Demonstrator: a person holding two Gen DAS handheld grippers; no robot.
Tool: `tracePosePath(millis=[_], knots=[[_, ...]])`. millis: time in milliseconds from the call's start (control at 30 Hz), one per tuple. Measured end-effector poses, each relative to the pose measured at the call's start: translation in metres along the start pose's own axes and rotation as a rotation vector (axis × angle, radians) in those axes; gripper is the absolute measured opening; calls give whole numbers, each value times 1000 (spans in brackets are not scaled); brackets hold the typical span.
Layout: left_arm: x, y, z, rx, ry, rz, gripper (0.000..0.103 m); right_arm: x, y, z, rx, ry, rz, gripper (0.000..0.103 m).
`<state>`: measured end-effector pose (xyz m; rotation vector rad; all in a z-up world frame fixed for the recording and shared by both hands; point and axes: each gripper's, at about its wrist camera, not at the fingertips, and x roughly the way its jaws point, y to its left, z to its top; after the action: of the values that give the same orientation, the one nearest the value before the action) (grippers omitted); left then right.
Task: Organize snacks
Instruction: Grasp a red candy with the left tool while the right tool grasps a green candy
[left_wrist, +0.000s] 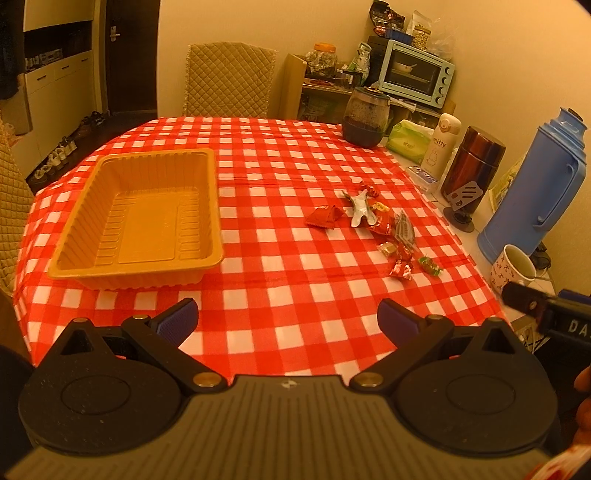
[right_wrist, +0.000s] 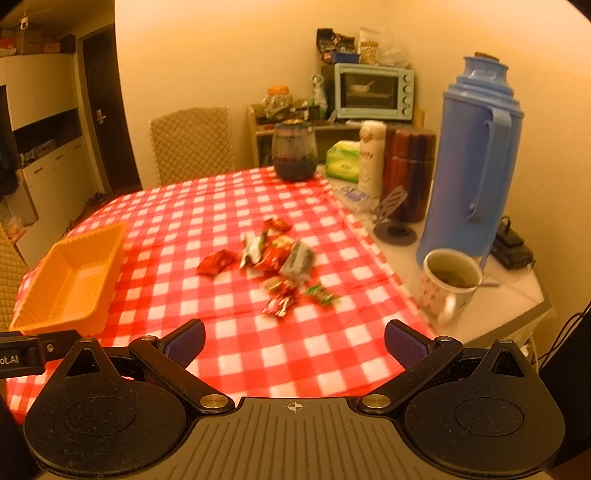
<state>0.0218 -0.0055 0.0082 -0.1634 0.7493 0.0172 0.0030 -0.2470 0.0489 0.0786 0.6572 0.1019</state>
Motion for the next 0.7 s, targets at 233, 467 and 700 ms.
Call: tracePosePath(millis=[233,467,700], knots=[[33,-13,16,39,17,-67,102,18,-25,24,-25,-52,9,102],[94,-32,26,95,62,-130,94,73,-57,30,-54,-19,93,102],[157,-65,29,200,83,-245,85,142,-78,17,-98,75,155,78]])
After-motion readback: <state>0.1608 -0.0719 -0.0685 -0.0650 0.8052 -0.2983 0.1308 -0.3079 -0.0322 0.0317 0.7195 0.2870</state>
